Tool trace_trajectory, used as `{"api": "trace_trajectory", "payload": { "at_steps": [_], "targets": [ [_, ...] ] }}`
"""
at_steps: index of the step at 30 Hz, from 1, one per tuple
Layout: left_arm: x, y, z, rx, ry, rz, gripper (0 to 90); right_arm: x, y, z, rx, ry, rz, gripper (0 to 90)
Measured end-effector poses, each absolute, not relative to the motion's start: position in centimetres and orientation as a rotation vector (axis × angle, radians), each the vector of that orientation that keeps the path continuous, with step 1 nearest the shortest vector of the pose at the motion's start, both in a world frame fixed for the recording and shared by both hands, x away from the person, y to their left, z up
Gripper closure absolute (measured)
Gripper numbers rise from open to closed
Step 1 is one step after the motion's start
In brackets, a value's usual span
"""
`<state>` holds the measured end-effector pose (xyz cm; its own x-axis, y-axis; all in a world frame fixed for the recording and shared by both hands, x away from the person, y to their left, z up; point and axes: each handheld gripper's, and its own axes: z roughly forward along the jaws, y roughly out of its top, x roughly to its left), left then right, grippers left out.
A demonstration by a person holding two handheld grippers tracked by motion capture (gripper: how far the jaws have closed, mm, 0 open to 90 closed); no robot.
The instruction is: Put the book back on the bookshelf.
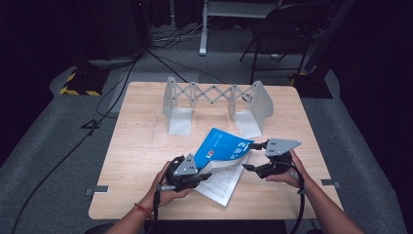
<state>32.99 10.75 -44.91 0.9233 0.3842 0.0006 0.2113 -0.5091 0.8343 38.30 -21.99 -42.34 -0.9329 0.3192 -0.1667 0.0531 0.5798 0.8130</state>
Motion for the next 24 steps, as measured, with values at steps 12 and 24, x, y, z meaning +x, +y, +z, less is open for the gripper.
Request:
{"api": "trace_trajectory", "payload": {
  "at_steps": [12, 24],
  "targets": [
    [33.2, 13.9, -45.3, 2.094, 0.463, 0.183, 77.4, 42.8, -20.4, -46.2, 0.230, 2.610, 1.171, 39.2],
    [31.4, 15.0, -46.7, 2.202, 0.625, 0.404, 48.6, 40.8, -19.2, -45.5, 0.044, 2.523, 1.128, 65.3]
  ]
}}
